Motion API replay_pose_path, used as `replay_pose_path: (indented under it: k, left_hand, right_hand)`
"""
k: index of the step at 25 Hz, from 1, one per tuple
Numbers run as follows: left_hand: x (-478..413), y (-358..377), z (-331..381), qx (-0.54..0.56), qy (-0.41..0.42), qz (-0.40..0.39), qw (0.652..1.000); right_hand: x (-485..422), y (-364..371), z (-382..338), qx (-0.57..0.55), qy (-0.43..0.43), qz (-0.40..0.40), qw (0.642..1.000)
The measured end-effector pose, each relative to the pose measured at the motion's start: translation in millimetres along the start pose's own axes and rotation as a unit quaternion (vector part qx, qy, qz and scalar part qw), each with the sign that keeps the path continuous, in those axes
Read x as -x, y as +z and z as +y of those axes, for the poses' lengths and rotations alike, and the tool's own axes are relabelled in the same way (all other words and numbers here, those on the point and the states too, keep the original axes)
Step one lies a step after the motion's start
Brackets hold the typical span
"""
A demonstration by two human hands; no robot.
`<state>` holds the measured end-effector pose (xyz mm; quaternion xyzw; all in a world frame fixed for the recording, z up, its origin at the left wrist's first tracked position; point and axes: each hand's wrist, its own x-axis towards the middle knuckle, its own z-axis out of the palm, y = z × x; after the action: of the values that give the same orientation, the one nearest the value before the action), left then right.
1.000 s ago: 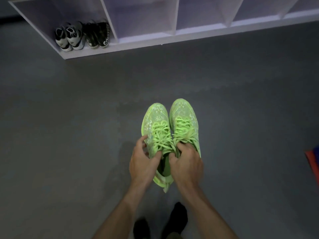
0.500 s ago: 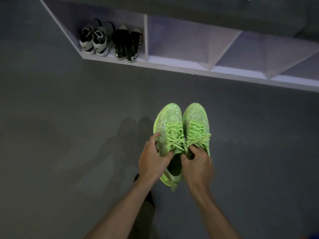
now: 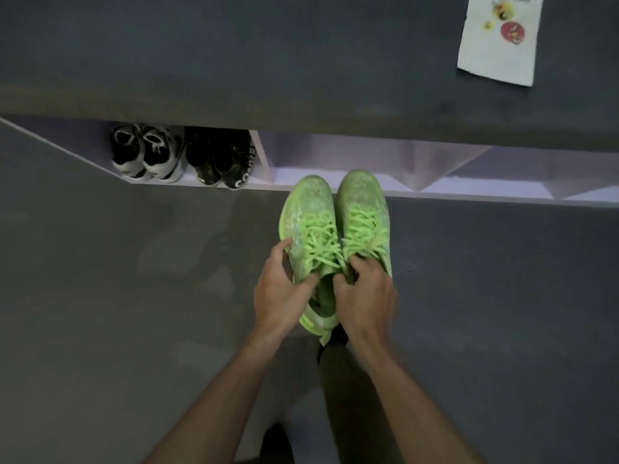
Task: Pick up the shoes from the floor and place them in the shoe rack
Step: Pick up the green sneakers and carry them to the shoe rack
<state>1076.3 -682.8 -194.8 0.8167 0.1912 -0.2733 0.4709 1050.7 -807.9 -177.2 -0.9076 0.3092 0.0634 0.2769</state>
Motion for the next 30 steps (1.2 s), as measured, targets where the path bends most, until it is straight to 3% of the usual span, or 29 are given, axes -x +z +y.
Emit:
replay_pose_path:
  k: [7, 16, 30]
  left_hand:
    - [-146, 11, 22, -0.002, -0.022, -0.01, 1.0]
    - [-313, 30, 15, -0.033, 0.017, 0.023, 0.999]
    - [-384, 60, 1, -0.062, 0.046, 0.056, 0.995]
  right_hand:
    - [-120, 68, -25, -0.016, 0.004, 0.009, 1.0]
    - [-246, 185, -38, -0.028, -0.004, 0.037, 0.999]
    - [-310, 244, -33, -0.06, -0.015, 0.066, 0.996]
